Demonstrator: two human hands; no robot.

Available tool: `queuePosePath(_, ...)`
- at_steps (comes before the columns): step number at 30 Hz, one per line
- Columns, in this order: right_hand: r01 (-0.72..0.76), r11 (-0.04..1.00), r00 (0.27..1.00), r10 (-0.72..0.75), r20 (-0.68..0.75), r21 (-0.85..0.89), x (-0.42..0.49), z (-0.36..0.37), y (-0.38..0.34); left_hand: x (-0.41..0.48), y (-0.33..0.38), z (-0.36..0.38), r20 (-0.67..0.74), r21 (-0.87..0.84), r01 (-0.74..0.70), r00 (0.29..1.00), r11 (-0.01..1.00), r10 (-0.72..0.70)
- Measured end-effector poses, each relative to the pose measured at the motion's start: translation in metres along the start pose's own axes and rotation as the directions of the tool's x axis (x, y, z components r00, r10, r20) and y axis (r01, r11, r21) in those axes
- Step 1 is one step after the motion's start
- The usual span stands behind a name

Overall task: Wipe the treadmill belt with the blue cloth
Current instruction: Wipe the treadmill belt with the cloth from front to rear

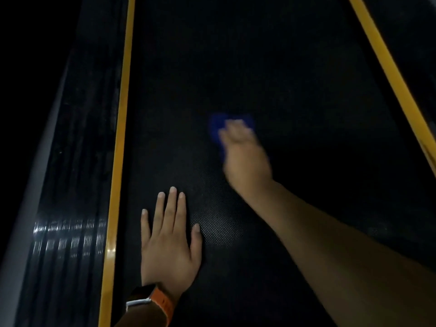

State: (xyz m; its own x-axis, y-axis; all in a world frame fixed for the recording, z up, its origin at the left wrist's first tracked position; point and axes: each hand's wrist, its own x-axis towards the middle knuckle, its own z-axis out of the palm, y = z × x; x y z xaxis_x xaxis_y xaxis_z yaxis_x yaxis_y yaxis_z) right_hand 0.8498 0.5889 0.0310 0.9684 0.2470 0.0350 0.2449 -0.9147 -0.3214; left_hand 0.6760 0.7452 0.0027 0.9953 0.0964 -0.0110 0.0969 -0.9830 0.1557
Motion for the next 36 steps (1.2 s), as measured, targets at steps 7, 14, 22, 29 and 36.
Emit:
queuePosePath(7, -0.108, 0.992, 0.994, 0.108, -0.002, -0.064, 0.031, -0.041, 0.127, 0.0, -0.002, 0.001, 0.013, -0.015, -0.002, 1.0, 1.0, 0.002)
queuePosePath(14, 0.083, 0.996, 0.99, -0.084, 0.109, 0.016, 0.057, -0.012, 0.023, -0.001, -0.002, -0.001, 0.018, -0.016, 0.002, 1.0, 1.0, -0.002)
queuePosePath(22, -0.487, 0.872, 0.869, 0.478, -0.128, -0.054, 0.048, -0.076, 0.192, 0.001, -0.001, 0.0, 0.014, -0.026, 0.007, 1.0, 1.0, -0.006)
queuePosePath(29, 0.146, 0.989, 0.988, -0.146, 0.046, 0.0, 0.047, -0.022, 0.089, -0.001, 0.0, -0.001, -0.001, -0.032, 0.005, 1.0, 0.999, -0.005)
queuePosePath(36, -0.427, 0.904, 0.876, 0.42, -0.235, 0.026, 0.023, -0.063, 0.179, 0.0, -0.002, 0.0, 0.005, -0.01, 0.01, 1.0, 1.0, -0.01)
